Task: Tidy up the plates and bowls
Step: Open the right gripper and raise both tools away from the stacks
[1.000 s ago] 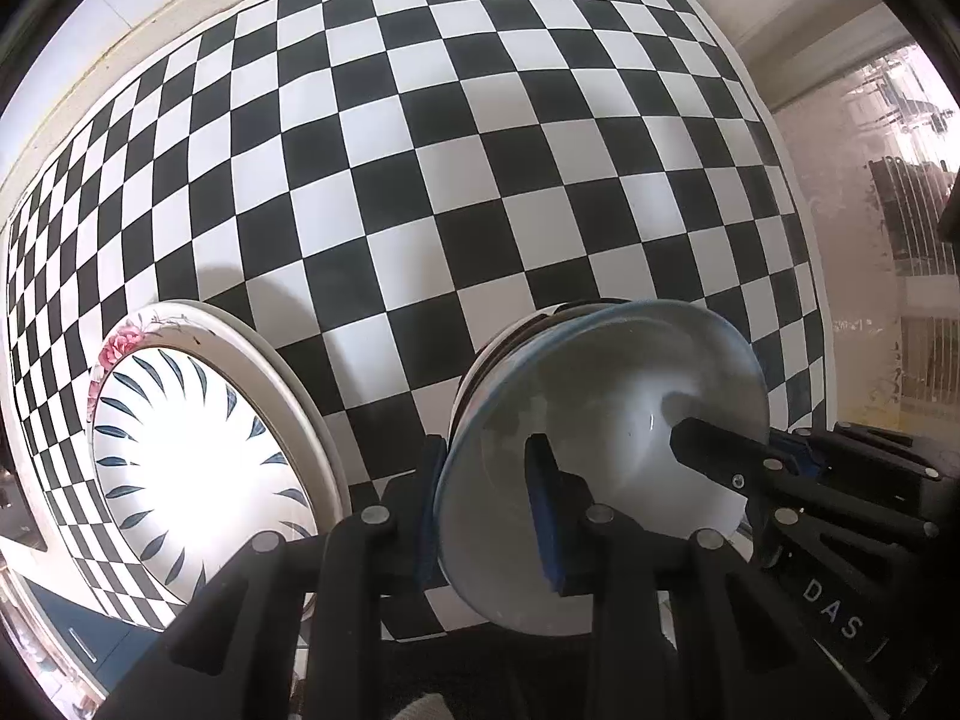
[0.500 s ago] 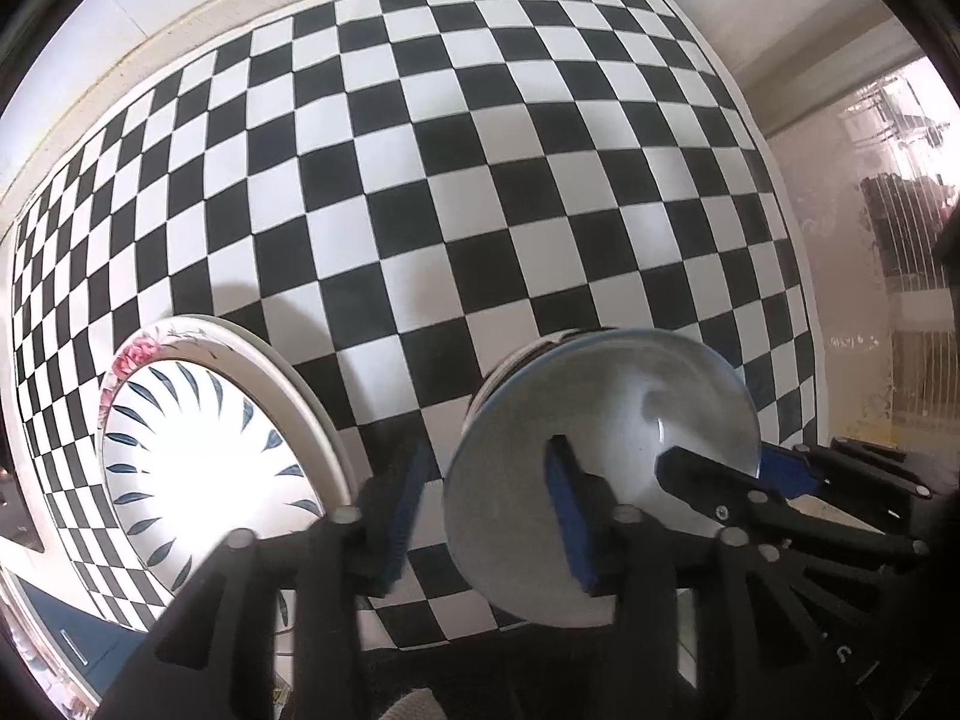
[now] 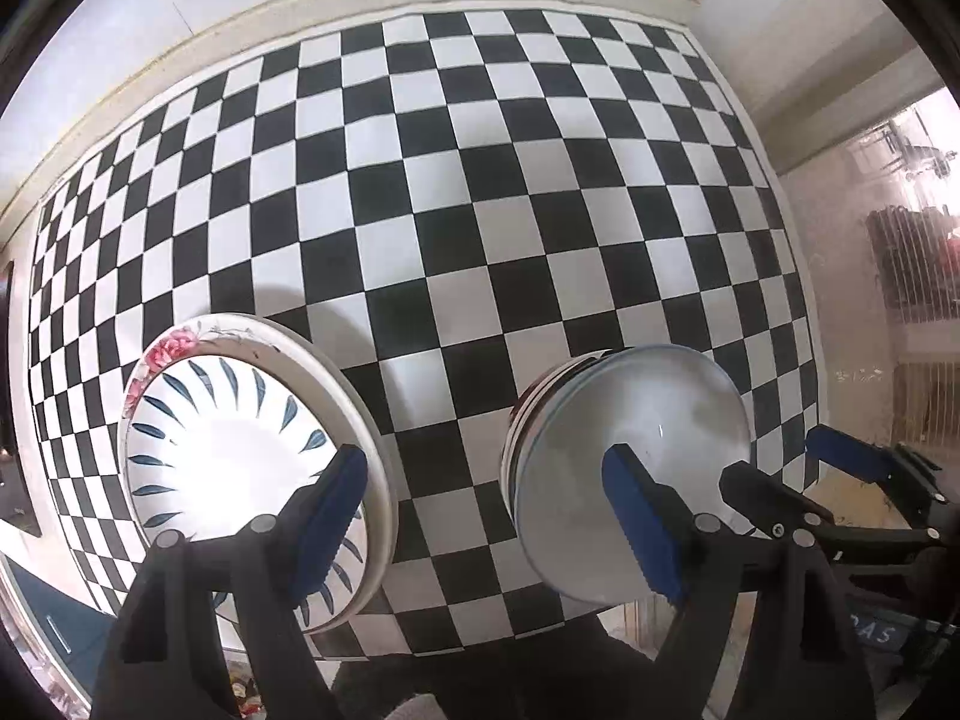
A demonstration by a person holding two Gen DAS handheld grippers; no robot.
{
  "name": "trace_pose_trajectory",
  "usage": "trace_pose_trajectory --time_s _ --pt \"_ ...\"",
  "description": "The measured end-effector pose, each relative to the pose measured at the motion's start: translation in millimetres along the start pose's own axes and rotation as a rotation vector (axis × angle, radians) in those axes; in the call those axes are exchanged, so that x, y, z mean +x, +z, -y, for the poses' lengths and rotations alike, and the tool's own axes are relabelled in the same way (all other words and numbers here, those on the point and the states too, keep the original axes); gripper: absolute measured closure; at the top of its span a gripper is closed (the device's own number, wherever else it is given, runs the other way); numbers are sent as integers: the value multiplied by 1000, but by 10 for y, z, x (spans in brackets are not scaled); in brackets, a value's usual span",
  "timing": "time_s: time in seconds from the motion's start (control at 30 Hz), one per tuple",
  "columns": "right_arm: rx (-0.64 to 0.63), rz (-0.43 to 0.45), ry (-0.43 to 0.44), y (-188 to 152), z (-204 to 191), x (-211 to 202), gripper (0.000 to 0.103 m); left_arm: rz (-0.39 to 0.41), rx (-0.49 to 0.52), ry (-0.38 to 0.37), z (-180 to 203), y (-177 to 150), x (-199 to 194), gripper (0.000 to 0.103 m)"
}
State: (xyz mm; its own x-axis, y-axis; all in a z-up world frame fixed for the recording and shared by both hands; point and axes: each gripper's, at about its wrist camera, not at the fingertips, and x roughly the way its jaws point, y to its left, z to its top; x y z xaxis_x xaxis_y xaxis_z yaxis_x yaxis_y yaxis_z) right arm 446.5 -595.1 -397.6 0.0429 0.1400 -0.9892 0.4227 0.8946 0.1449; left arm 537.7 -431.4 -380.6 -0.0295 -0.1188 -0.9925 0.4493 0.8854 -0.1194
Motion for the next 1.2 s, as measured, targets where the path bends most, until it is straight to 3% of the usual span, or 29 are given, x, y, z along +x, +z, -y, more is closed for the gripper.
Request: trace_pose_trajectory --time_s 0.13,0.3,0.67,0.9,1.2 --pt "-14 43 -50 -85 -54 -114 14 54 27 26 45 -82 -178 23" --pt "-6 129 -44 -288 -150 -455 13 141 58 52 74 -226 -567 23" --pt "-49 372 -67 -1053 -430 -1776 13 302 70 46 93 -738 -1652 23" --pt "-57 397 -76 -1315 -533 -2143 13 324 120 49 136 -1068 -2049 23" --pt "-47 386 -92 -1501 -484 -2226 13 320 142 54 175 -1281 -2153 23"
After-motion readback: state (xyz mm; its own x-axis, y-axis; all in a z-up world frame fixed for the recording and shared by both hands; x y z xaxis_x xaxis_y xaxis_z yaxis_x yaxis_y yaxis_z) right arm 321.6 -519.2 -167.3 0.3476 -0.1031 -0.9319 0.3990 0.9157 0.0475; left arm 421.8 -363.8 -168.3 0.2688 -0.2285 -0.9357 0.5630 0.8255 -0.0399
